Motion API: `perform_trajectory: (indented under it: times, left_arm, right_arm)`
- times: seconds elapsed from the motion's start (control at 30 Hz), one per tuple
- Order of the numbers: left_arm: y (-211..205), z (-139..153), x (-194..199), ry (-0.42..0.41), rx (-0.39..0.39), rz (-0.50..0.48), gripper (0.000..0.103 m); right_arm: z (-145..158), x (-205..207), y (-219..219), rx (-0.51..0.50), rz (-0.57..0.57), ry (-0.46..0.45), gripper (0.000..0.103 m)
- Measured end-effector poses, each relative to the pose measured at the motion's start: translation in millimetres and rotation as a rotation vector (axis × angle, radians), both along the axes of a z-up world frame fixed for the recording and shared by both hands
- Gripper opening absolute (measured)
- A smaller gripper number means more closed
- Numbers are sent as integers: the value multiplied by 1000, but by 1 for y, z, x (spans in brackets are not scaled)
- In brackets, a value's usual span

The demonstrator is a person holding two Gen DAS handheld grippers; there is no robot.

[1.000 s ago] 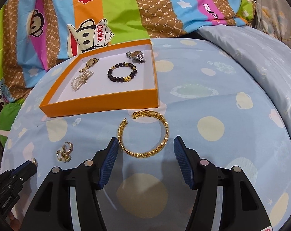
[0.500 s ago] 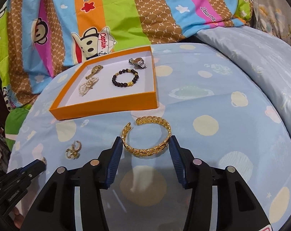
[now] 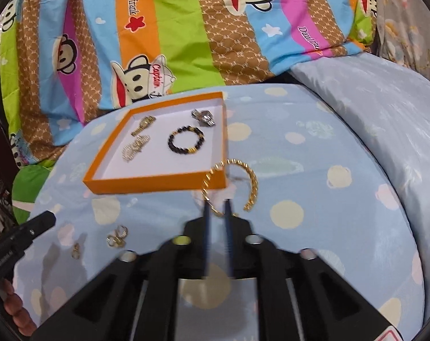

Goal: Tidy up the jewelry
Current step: 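Grasp the gold twisted bangle with the right tool while the left holds the ring, then carry the bangle and ring into the orange box and open both tools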

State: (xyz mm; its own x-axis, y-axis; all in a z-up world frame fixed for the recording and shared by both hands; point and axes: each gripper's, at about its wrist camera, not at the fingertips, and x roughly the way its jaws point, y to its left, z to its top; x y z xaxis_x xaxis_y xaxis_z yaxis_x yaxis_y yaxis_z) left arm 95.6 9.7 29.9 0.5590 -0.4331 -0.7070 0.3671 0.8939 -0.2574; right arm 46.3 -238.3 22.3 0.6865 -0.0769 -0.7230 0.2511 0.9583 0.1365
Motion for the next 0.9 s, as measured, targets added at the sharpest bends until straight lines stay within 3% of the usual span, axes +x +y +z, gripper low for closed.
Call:
perform_trajectory:
  times: [0.03,0.17,0.23,0.33,0.53,0.57,0.6,0.63,0.9]
  left_arm:
    - [0,-4,1,12,-1,-2,3]
    - [-3,-14,-1,37,3,-14,3]
    - [-5,-16,-3,37,3,-17,3]
    - [-7,-20,-3,42,14,-20,3]
    - [-8,-28,-1,60,18,-19,3]
    - [-8,-28,-1,62,18,-20,3]
    - [-8,-29,-1,63,19,-20,3]
    - [-8,-30,-1,65,20,-19,3]
    - [-10,-25,-2,61,14,-27,3]
  right_arm:
    - [-3,-2,-1,-18,-13,-1,55]
    - [-7,5,-9,-18,-34,12,60]
    - [-8,15,-14,-9,-33,10,73]
    - [-14,33,-19,11,-8,23,75]
    - [-30,52,-23,45,22,61,74]
    - [-32,53,-25,59,22,66,71]
    - [-33,53,-28,75,18,70,60]
    - [-34,53,-29,83,17,72,56]
    - [-19,35,-26,61,3,24,56]
